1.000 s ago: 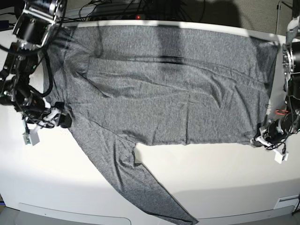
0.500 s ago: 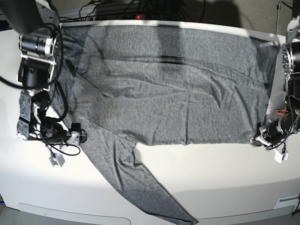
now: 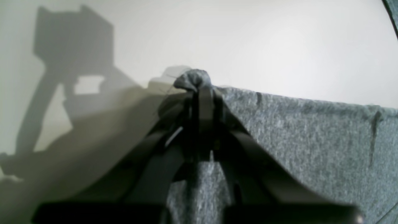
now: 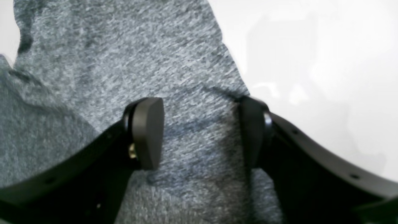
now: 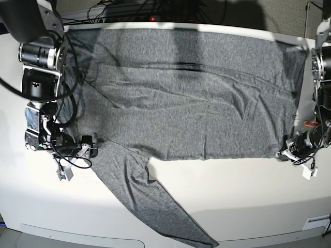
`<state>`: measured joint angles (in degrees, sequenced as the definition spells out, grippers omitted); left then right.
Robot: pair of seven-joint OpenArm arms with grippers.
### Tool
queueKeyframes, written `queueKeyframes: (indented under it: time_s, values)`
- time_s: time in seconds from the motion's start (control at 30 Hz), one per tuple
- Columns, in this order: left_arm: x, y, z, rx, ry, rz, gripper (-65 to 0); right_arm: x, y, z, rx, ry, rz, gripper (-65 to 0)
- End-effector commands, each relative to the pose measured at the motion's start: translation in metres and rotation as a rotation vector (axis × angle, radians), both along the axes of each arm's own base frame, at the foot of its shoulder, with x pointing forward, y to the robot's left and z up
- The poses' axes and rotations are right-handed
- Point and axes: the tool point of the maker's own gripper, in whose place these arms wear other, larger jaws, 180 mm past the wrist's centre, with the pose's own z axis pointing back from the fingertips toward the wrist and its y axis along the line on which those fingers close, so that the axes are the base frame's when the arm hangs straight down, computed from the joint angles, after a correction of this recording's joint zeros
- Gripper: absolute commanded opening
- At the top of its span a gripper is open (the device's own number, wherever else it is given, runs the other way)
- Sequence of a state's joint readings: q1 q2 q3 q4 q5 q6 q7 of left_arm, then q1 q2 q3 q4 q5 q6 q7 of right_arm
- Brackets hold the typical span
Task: Fold the T-shirt properly
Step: 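Hold the hem corners with both grippers, pulling the hem taut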
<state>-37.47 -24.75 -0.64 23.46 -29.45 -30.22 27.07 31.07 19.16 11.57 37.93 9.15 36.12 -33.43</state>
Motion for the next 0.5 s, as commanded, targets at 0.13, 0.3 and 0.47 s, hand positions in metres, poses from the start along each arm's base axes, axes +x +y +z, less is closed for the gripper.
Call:
queueKeyframes:
  time_s: [0.13,0.3,0.47]
  values:
    - [0.017,0.009,0.024,0.006,-0.070,0.011,-65.0,0.019,-0.003,0.038,0.030,-0.095,0.025,-26.5]
    - [0.017,0.009,0.024,0.006,-0.070,0.011,-65.0,0.025,-0.003,0.044,0.024,-0.132,0.026,-26.5]
    - [0.017,0.009,0.024,0.006,-0.070,0.011,-65.0,0.035,-0.006,0.055,0.018,-0.195,0.018,-26.5]
